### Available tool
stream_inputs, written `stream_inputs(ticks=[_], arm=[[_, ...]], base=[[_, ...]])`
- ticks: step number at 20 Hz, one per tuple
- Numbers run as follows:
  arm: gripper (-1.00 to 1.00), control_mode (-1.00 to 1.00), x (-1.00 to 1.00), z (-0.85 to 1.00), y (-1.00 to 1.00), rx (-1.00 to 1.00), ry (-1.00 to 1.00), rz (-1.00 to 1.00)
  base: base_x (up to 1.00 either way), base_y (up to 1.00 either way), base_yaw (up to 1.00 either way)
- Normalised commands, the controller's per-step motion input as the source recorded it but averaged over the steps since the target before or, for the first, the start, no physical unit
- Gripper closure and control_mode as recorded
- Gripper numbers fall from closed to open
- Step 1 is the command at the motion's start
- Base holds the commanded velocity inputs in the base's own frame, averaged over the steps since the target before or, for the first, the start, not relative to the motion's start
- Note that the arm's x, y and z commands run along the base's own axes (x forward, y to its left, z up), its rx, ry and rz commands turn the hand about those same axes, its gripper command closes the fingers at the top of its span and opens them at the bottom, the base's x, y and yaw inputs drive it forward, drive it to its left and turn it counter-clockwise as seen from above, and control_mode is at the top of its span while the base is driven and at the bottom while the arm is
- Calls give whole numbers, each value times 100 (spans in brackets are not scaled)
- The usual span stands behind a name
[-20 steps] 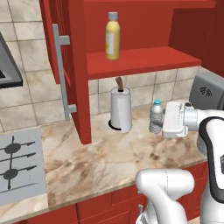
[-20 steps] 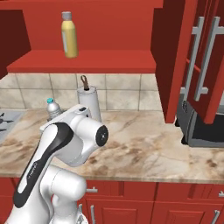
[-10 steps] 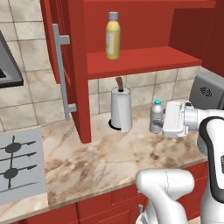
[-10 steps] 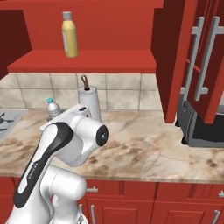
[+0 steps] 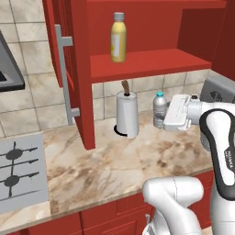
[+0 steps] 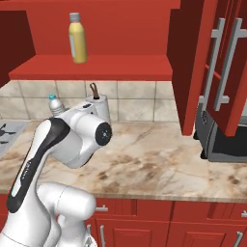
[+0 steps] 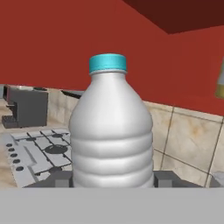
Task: Sort all alcoholic drinks to one cabinet, and non-alcoholic drinks to the other.
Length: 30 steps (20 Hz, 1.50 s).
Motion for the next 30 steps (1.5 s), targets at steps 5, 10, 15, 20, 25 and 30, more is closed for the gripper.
stream_inputs(ticks=[5, 10, 15, 20, 25, 30], arm=[[100, -100, 34, 49, 0, -8, 0, -4], [100, -100, 25, 36, 0, -6, 0, 0], [100, -100, 25, 24, -1, -3, 0, 0], [100, -100, 7, 4, -7, 0, 0, 0], [100, -100, -2, 1, -14, 2, -4, -1], [100, -100, 0, 9, -6, 1, -4, -6]], base=[[0, 0, 0], [0, 0, 0], [0, 0, 0], [0, 0, 0], [0, 0, 0], [0, 0, 0]])
